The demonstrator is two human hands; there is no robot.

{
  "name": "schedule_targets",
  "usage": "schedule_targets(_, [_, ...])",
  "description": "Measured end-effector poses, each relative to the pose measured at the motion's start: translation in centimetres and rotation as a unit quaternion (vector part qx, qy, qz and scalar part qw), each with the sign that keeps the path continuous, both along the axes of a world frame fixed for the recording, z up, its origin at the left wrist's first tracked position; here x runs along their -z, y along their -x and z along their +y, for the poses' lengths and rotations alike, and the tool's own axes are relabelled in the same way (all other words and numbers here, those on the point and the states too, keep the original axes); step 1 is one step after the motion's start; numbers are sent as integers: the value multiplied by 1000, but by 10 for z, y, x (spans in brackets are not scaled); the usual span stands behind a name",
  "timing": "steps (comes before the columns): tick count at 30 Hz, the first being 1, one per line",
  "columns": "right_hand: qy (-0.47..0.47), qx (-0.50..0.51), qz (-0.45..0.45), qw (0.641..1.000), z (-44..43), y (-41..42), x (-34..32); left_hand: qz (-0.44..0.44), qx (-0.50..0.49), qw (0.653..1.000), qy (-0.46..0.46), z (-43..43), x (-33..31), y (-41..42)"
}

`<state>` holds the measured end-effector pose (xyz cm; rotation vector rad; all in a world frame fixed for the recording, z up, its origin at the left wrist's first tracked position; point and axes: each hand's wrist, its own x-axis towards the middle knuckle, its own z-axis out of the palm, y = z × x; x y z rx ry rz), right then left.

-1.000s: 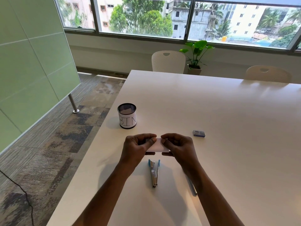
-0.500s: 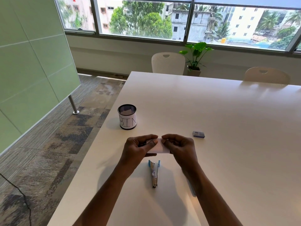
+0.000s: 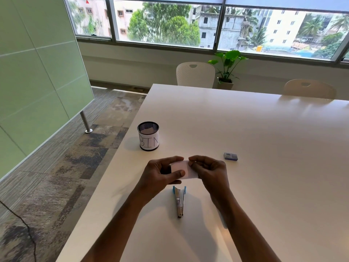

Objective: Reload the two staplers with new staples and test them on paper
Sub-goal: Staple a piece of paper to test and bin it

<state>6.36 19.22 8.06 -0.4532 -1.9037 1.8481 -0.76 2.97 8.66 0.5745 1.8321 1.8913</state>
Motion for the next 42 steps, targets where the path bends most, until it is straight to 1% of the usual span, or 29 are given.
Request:
schedule_targets(5, [34,-26,-12,999,-1,-3,-2,12,1,1000,2,-3,2,1])
schedule_targets(11, [83,-106,-84,987,-4,-10,-1,55,-21,998,22,-2,3,4])
schedule_targets(18, [96,-104,-72,987,-6,-14,2,108,-51,991,58,-1,7,6])
schedule_targets(20, [98,-98,-71,988,-5,-14,0,100,-49,992,54,0,6,4])
schedule_targets(23, [103,-83,-63,989,-6,-15,-4,54,-29,997,49,-1,3,1])
schedule_targets(26, [95,-73,-58,991,-5,-16,-5,35,-10,998,55,-3,2,-1])
schedule_targets(31, [67,-72,-67,993,-6,-14,-3,30,-22,997,65,-3,1,0])
schedule_targets(38, [68,-83,-97,989,-1,-18,-5,44,-39,994,91,-4,2,1])
schedule_targets(42, [66,-77,-99,990,2,-18,-8,16,-32,996,77,-4,1,1])
